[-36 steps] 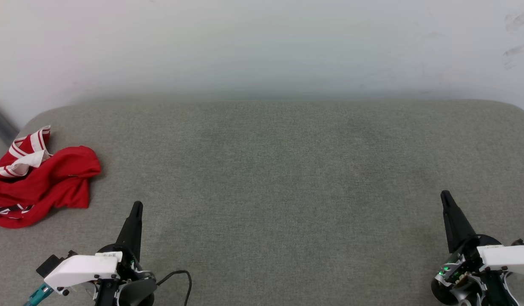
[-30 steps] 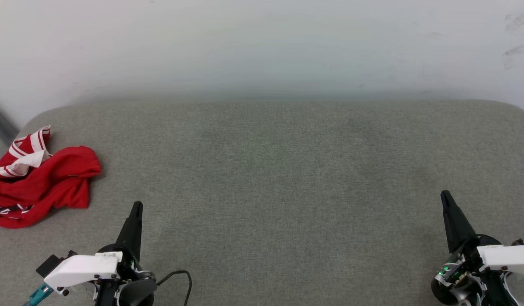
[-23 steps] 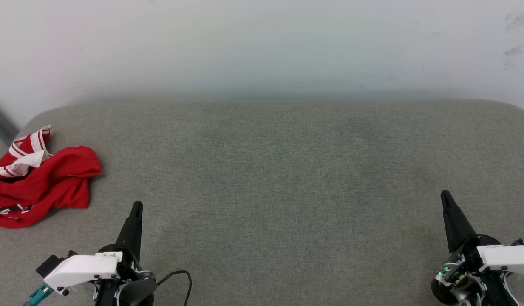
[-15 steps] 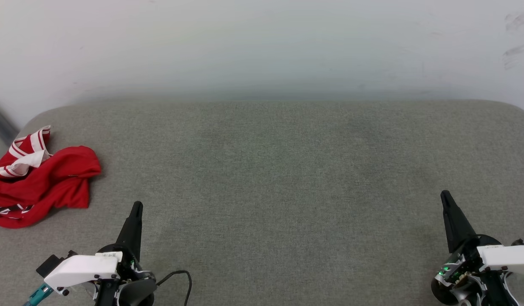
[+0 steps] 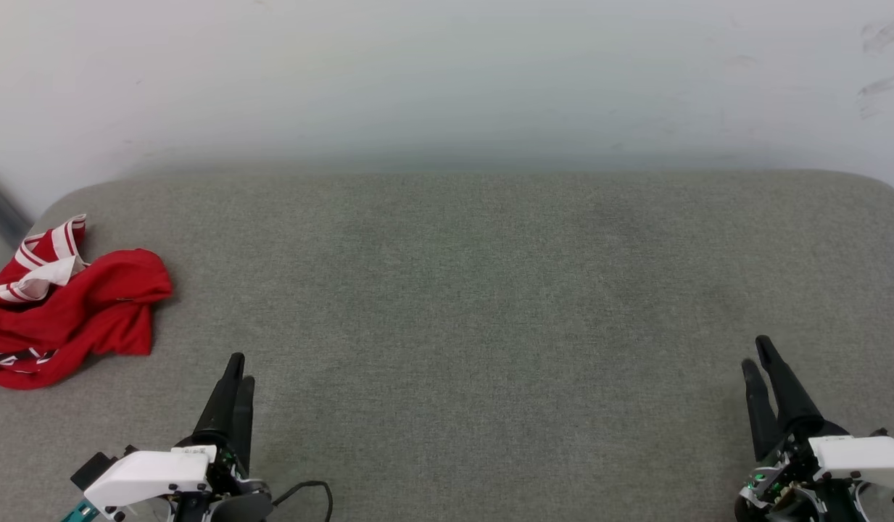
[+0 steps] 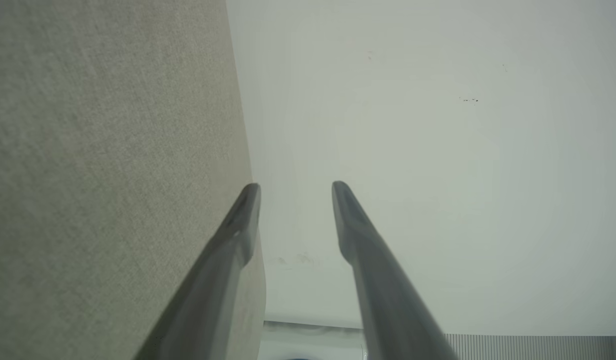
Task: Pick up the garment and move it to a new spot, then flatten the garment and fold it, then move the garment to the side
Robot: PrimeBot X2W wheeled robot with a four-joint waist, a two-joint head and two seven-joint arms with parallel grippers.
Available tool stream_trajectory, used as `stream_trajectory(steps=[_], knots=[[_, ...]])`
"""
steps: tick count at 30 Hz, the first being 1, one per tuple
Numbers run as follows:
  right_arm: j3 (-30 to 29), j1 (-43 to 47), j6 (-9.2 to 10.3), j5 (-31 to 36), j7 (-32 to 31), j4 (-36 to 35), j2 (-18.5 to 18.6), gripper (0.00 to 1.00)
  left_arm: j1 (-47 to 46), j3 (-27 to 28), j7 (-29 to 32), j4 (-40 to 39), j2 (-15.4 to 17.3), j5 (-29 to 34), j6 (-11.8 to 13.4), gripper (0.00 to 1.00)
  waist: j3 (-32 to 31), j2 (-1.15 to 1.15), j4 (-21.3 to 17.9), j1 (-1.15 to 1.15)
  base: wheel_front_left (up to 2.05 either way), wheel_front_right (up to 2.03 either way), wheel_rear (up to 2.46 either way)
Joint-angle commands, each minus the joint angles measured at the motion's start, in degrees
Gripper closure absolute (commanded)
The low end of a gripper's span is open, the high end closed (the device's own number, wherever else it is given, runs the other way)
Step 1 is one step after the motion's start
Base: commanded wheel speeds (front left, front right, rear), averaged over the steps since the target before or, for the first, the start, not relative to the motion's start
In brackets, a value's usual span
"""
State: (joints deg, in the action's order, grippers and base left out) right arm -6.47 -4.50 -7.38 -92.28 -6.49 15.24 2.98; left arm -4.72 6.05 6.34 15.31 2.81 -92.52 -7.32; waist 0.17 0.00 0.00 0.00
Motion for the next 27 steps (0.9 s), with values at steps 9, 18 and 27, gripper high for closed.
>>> stream_trajectory(steps=[9,18,27], knots=[[2.0,0.4,-0.03,1.8,2.9,-3.4,0.0,0.00,-0.6,-3.2,-2.9,-3.0,0.1,0.8,-0.1,0.00,0.0,0.00,0.3,0.00,0.00,0.00,0.00],[2.9,1.4,-0.04,11.2,5.8,-6.0,0.0,0.00,-0.1,-4.5,-5.7,-6.1,0.1,11.4,-0.1,0.00,-0.1,0.00,0.9,0.00,0.00,0.00,0.00],[2.8,2.3,-0.06,23.9,7.9,-8.5,0.0,0.00,0.8,-5.5,-7.8,-8.1,0.1,24.3,-0.1,0.00,-0.2,0.00,1.5,0.00,0.00,0.00,0.00]])
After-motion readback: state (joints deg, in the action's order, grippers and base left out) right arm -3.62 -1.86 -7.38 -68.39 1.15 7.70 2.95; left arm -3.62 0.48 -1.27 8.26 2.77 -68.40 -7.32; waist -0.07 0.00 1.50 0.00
